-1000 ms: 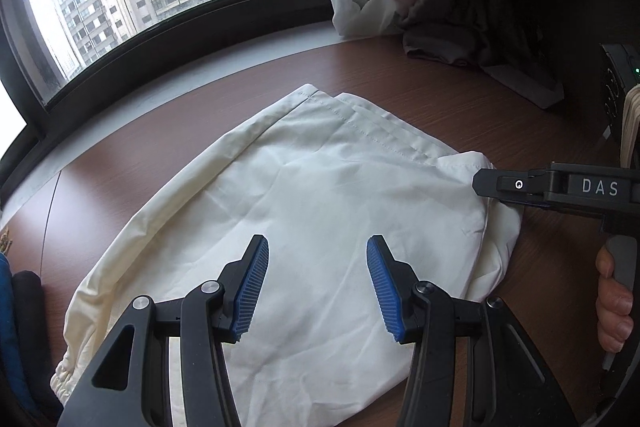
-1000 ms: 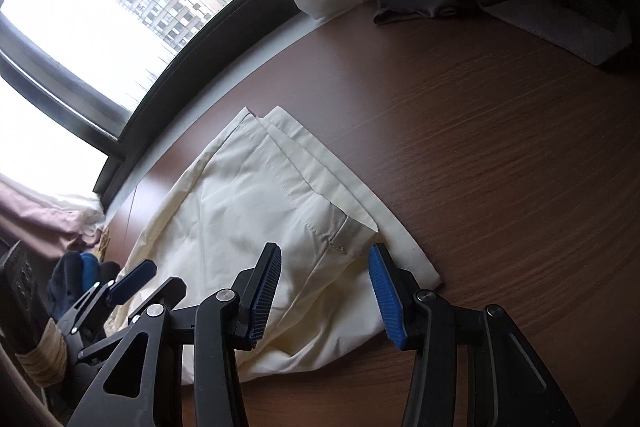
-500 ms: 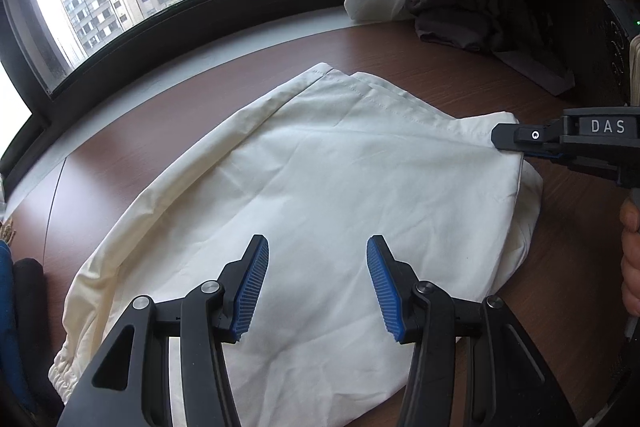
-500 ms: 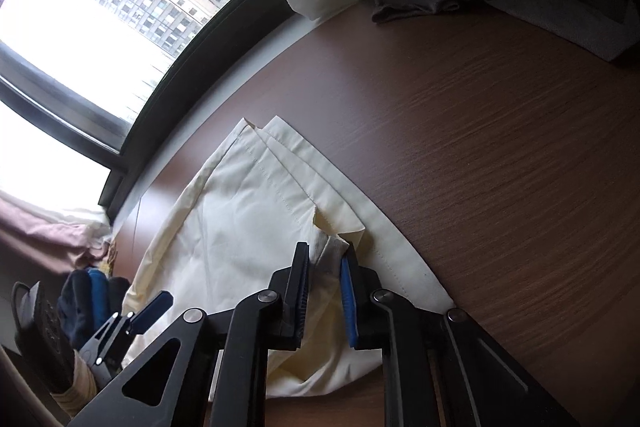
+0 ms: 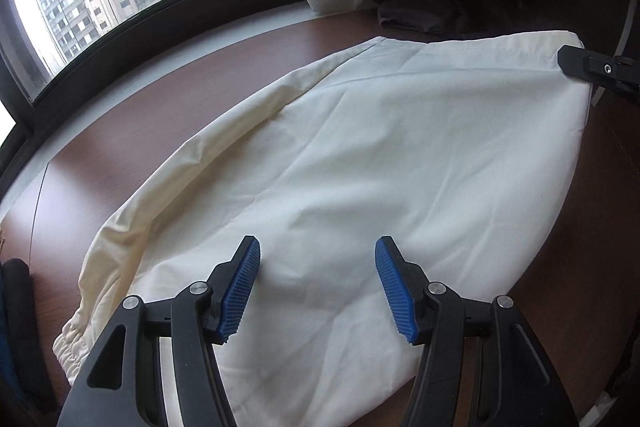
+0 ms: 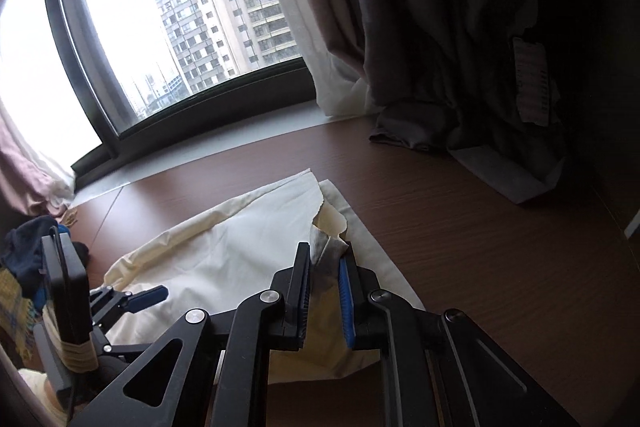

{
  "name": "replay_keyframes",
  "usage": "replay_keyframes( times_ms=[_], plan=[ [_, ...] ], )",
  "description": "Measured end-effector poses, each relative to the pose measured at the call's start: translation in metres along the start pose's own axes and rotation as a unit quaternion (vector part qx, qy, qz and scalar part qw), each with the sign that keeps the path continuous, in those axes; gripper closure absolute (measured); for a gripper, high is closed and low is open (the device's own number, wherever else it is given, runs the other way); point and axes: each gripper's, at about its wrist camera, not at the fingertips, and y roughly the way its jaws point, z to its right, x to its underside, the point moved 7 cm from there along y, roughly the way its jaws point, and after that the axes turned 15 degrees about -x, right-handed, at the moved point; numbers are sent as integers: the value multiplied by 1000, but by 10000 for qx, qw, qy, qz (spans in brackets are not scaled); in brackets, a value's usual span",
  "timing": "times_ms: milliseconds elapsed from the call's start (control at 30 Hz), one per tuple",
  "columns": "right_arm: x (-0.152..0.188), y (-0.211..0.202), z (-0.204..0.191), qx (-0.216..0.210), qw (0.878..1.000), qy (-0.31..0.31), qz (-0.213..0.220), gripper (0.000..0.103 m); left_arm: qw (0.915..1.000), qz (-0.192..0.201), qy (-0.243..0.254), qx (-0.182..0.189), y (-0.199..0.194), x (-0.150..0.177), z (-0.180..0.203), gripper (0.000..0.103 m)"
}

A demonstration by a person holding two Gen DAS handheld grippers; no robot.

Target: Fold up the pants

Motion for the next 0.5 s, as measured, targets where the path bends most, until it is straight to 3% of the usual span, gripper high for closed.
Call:
replay_keyframes(
  times_ms=[133,233,367,500],
  plan=[
    [6,-11,22,273,9994,222,13,88,10000,-50,-41,-48,-10,11,-5,44],
    [8,-14,25,308,9991,277,-11,89,9992,34,-341,-201,-29,20,-24,44],
    [6,-16,13,295,9994,158,3,89,9932,86,-922,-702,-56,40,-62,44],
    [6,-16,-4,383,9993,20,-15,89,9817,106,-1426,-1260,-73,53,-99,44]
  ],
)
